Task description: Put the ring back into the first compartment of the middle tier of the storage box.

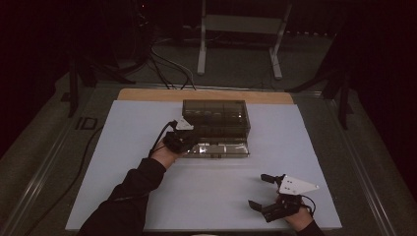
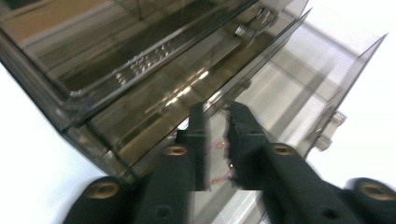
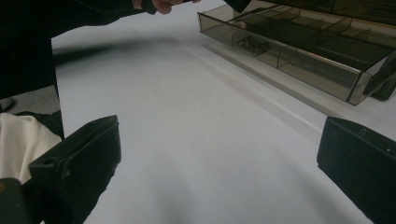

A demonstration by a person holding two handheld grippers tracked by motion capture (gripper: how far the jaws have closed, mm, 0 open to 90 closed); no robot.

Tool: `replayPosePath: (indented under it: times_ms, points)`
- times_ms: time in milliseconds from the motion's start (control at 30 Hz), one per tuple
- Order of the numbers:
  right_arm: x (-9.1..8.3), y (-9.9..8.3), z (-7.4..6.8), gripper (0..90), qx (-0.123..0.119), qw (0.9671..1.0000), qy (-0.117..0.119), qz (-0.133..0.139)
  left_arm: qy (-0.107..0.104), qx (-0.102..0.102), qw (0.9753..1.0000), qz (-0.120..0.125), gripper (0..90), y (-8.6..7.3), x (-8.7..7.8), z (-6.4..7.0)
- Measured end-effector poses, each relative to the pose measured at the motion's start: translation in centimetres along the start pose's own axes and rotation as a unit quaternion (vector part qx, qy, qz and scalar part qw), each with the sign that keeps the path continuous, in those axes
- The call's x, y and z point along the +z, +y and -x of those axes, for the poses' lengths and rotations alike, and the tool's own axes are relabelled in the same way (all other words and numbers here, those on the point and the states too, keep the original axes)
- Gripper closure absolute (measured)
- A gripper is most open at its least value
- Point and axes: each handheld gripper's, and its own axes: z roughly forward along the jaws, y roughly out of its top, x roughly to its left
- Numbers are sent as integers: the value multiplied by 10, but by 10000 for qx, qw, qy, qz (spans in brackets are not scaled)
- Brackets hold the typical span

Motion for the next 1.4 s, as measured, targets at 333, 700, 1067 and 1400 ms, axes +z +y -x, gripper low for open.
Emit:
replayPosePath:
  times_ms: [333,700,1067,1400]
  points:
    - [0,0,0,0,9,10000,11,15,-295,155,9994,122,472,6,-13,9]
    - [0,0,0,0,22,10000,2,16,-550,269,9981,118,169,12,-26,15]
    - [0,0,1,0,24,10000,-3,13,-1063,305,9934,312,9,17,-39,11]
    - [0,1,0,0,22,10000,5,14,-1418,644,9867,460,8,18,-47,13]
